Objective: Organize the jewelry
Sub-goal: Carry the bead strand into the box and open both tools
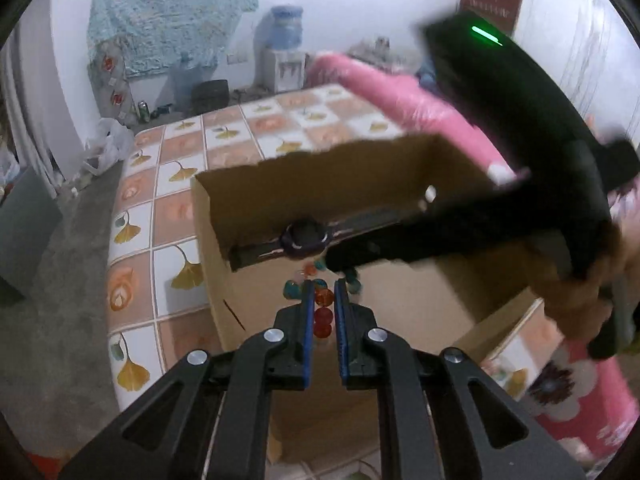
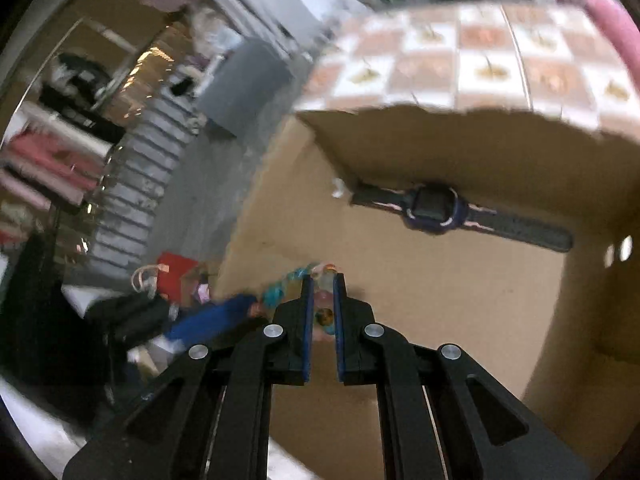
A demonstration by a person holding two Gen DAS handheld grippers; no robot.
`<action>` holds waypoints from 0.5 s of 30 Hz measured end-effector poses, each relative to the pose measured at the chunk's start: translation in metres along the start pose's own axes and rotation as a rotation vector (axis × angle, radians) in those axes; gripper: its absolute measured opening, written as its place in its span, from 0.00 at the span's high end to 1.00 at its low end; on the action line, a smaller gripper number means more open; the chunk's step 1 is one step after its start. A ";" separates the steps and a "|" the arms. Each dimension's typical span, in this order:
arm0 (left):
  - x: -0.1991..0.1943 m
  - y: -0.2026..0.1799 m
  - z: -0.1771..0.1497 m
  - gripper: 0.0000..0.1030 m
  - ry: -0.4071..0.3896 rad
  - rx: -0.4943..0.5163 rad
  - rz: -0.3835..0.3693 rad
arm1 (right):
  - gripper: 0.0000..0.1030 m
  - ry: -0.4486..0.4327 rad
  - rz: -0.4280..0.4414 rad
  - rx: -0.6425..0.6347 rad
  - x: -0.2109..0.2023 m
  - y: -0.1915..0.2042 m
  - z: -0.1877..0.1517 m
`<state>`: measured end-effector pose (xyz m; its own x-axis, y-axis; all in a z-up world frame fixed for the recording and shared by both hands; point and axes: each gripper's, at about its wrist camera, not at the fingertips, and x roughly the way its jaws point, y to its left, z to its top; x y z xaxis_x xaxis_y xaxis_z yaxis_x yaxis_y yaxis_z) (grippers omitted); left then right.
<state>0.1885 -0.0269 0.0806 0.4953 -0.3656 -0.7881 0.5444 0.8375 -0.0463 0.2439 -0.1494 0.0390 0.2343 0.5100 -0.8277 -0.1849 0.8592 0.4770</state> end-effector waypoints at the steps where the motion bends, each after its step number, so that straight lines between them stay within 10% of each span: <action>1: 0.007 -0.002 -0.001 0.90 0.026 0.014 0.016 | 0.88 0.023 -0.007 0.005 0.008 0.000 0.006; 7: 0.007 0.007 -0.008 0.89 0.029 -0.020 0.023 | 0.77 0.083 -0.020 0.078 0.027 -0.011 0.021; 15: -0.042 0.028 -0.020 0.88 -0.096 -0.077 0.053 | 0.72 -0.054 0.007 0.056 -0.022 -0.015 0.006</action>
<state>0.1693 0.0199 0.0996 0.5865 -0.3541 -0.7284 0.4639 0.8841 -0.0562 0.2475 -0.1732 0.0525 0.2851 0.5157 -0.8079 -0.1337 0.8561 0.4993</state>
